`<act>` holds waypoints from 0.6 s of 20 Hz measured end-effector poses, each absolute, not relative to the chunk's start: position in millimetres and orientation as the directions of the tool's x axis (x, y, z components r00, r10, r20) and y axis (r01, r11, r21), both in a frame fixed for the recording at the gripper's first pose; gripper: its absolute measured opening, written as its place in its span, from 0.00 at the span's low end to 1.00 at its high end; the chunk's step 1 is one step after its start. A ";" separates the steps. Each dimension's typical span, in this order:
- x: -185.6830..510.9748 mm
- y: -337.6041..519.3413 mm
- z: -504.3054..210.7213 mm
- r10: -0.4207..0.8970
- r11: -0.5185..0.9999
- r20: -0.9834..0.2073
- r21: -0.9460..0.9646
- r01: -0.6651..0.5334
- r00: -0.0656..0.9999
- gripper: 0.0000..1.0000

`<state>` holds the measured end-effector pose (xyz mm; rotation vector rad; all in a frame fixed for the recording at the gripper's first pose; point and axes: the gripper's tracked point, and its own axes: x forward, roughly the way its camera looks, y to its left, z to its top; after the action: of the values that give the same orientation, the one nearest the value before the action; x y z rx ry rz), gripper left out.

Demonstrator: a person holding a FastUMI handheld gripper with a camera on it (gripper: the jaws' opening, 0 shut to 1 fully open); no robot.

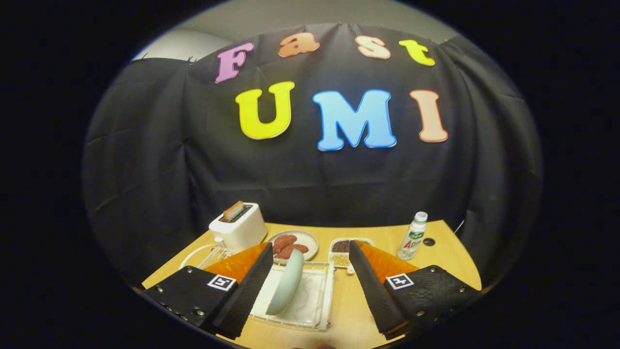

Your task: Take the plate from the dish rack, then take the spoon from the basket and place it into the plate.

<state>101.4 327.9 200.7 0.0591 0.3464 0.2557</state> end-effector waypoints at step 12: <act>139.3 351.0 134.3 0.153 0.988 -0.599 0.075 -0.135 0.786 0.97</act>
<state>139.3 351.0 134.3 0.0285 0.6480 0.1552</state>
